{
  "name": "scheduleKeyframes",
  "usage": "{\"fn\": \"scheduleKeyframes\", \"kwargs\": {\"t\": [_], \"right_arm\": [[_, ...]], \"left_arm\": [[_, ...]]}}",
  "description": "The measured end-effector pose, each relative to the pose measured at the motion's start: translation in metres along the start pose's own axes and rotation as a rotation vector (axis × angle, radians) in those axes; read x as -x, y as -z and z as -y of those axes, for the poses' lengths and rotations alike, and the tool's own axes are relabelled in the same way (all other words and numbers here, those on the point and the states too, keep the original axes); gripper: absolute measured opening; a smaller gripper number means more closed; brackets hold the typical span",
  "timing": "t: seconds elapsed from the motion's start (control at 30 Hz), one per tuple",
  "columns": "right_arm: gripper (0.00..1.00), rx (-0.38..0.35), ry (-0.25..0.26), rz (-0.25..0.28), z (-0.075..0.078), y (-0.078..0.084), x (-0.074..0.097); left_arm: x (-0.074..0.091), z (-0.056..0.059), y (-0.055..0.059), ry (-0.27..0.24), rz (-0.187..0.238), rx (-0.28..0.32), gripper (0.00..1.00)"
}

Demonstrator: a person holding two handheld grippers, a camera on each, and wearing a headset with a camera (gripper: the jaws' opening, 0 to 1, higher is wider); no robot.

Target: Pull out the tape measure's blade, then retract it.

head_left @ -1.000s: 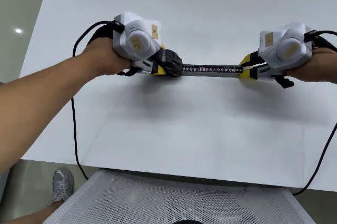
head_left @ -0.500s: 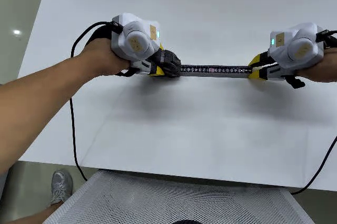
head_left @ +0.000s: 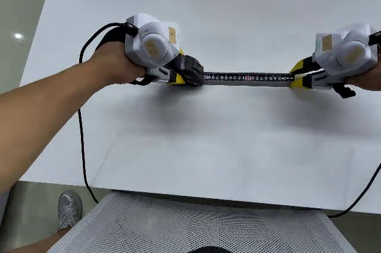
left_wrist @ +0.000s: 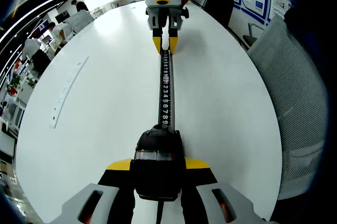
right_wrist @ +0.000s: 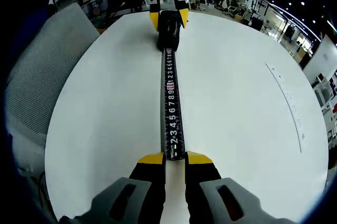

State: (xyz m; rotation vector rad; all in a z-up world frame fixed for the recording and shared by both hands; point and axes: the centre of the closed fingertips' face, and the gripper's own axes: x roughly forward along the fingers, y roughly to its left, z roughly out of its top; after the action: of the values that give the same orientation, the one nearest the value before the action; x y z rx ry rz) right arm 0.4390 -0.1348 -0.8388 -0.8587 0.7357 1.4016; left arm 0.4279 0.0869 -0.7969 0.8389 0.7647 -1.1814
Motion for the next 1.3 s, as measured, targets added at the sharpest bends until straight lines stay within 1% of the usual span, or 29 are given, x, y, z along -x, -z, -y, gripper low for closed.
{"fn": "scheduleKeyframes", "kwargs": {"t": [0.3, 0.43, 0.7, 1.13, 1.3], "right_arm": [[0.08, -0.011, 0.005, -0.017, 0.001, 0.014, 0.007], [0.08, -0.017, 0.006, -0.019, 0.001, 0.017, 0.009], [0.09, -0.03, 0.008, -0.018, 0.001, 0.019, 0.011], [0.1, -0.002, -0.005, -0.033, -0.001, 0.018, 0.011], [0.11, 0.011, -0.002, -0.043, -0.001, 0.018, 0.012]], "left_arm": [[-0.002, -0.001, 0.002, 0.002, -0.002, -0.002, 0.3], [-0.003, -0.002, 0.002, 0.003, -0.003, -0.005, 0.3], [-0.005, -0.003, 0.002, 0.002, -0.003, -0.006, 0.3], [-0.008, -0.005, 0.003, -0.002, 0.0, -0.011, 0.31], [-0.006, -0.002, 0.001, -0.012, 0.008, -0.024, 0.32]]}}
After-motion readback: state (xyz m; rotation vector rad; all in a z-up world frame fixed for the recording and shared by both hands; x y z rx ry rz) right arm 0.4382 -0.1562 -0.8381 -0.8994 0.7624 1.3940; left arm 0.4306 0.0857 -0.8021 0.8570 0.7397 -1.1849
